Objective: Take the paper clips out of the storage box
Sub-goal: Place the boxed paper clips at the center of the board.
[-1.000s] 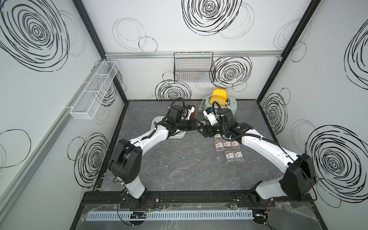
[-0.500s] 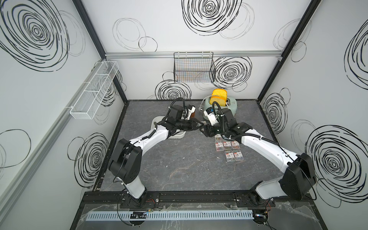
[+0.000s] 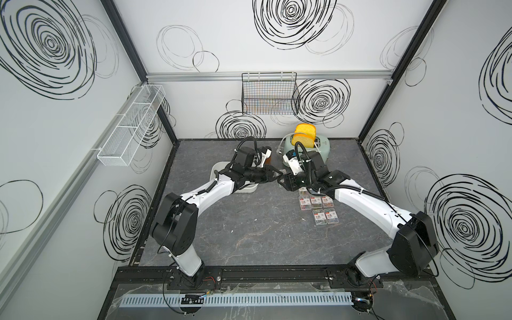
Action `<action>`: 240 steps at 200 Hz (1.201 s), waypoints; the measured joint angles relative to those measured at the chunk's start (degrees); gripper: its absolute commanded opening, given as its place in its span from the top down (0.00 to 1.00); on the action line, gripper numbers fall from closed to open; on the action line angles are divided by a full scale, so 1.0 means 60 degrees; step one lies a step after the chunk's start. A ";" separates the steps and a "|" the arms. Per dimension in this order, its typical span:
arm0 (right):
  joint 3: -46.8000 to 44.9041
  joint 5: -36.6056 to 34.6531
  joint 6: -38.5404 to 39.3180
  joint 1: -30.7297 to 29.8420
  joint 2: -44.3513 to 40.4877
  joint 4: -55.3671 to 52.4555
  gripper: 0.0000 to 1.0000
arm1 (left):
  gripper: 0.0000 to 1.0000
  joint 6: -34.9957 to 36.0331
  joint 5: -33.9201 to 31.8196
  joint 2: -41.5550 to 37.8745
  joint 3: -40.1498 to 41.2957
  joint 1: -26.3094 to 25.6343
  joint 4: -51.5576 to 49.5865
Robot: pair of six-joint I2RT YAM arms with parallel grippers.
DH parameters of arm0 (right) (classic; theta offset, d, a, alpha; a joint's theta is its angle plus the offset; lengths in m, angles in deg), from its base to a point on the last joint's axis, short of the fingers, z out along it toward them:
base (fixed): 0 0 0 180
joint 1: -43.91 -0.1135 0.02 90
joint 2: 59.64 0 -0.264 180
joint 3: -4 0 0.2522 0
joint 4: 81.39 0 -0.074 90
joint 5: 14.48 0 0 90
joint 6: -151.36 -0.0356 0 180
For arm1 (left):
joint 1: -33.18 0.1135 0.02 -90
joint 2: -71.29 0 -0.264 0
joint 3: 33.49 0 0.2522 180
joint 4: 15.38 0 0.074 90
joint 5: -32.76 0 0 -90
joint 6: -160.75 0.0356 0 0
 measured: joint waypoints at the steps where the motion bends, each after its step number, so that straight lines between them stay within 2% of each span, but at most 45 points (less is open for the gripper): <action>1: 0.0000 0.0000 0.0000 0.0000 0.0000 0.0000 0.62 | 0.60 0.0007 -0.0004 0.0000 0.0004 0.0000 -0.0004; 10: -0.0004 0.0004 -0.0007 0.0000 0.0000 -0.0007 0.63 | 0.54 0.0022 0.0011 0.0000 0.0007 0.0000 0.0029; 19: -0.0033 0.0007 0.0000 0.0000 0.0000 -0.0011 0.64 | 0.42 0.0007 0.0033 0.0000 0.0011 -0.0004 0.0091; 27: -0.0062 0.0004 -0.0018 0.0000 0.0000 -0.0015 0.64 | 0.36 -0.0015 0.0051 0.0000 0.0018 -0.0007 0.0135; 52: -0.0182 -0.0015 -0.0047 0.0000 0.0000 -0.0018 0.65 | 0.25 0.0022 0.0076 0.0000 0.0022 -0.0033 0.0171; 93: -0.0324 -0.0266 -0.0288 0.0015 -0.0004 -0.0226 0.66 | 0.13 0.0091 0.0022 -0.0015 0.0018 -0.0040 0.0120; 134: -0.0623 -0.0590 -0.0874 0.0124 -0.0182 -0.0900 0.66 | 0.11 0.0386 -0.0364 -0.0255 0.0018 0.0233 -0.0393; 177: -0.1592 -0.1002 -0.1552 0.0146 -0.1038 -0.1588 0.67 | 0.05 0.0856 -0.0874 -0.0769 0.0022 0.0769 -0.0973; 240: -0.2313 -0.1457 -0.2160 0.0142 -0.1504 -0.1872 0.67 | 0.03 0.1304 -0.1468 -0.1308 0.0229 0.1038 -0.1537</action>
